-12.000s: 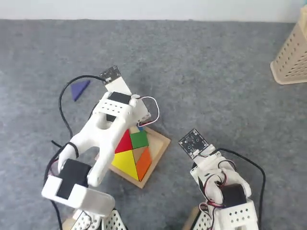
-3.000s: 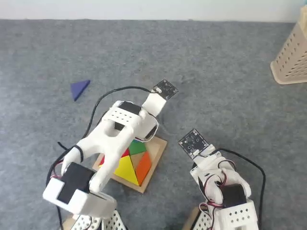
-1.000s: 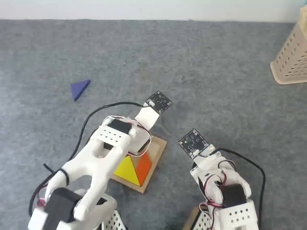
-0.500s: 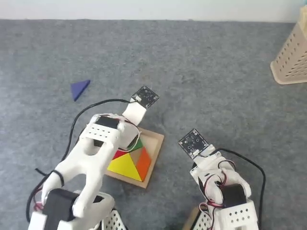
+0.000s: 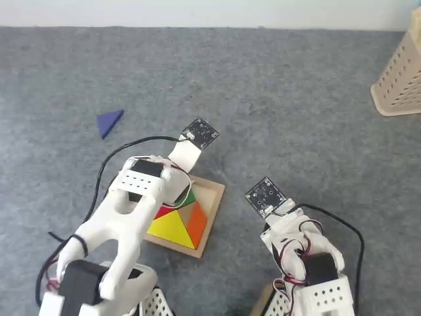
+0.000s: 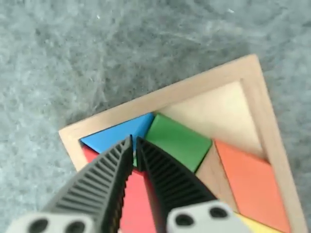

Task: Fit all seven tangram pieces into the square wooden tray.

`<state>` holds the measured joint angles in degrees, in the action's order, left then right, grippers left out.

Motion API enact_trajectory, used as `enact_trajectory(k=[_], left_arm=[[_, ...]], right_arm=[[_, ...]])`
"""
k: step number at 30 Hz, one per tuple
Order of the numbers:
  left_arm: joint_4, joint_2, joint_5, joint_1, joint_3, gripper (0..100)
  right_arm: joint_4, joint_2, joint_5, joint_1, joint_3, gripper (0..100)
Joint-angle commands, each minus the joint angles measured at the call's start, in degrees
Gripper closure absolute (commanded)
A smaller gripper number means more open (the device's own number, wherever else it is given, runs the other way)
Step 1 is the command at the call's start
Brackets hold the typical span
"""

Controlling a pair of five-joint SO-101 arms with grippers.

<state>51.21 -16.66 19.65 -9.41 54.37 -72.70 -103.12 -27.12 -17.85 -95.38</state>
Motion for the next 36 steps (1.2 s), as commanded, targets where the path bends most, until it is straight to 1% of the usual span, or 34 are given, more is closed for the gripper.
enact_trajectory(k=[1,5,10,17,20,23,27,29,34,36], left_arm=[[0.53,-2.46,0.26,-0.97,-0.92,99],[2.73,-3.25,0.18,-1.05,-2.51,99],[4.04,-8.35,-3.69,1.05,-3.47,99],[-1.23,-3.69,-3.25,1.58,1.63,99],[-2.11,-3.08,-3.25,1.14,2.15,99],[-1.93,-5.54,-3.25,0.88,2.24,99],[2.11,-8.88,-3.34,-3.08,2.68,99],[2.64,-9.41,-3.60,-4.48,2.86,99],[-1.85,-9.41,-3.43,-4.66,6.73,99],[-2.46,-9.41,-3.43,-4.66,7.96,99]], right_arm=[[-0.31,-0.84,0.35,0.04,-1.05,99.1],[-0.31,-0.84,0.35,0.04,-1.05,99.1],[-0.31,-0.84,0.35,0.04,-1.05,99.1],[-0.31,-0.84,0.35,0.04,-1.05,99.1],[-0.31,-0.84,0.35,0.04,-1.05,99.1],[-0.31,-0.84,0.35,0.04,-1.05,99.1],[-0.31,-0.84,0.35,0.04,-1.05,99.1],[-0.31,-0.84,0.35,0.04,-1.05,99.1],[-0.31,-0.84,0.35,0.04,-1.05,99.1],[-0.31,-0.84,0.35,0.04,-1.05,99.1]])
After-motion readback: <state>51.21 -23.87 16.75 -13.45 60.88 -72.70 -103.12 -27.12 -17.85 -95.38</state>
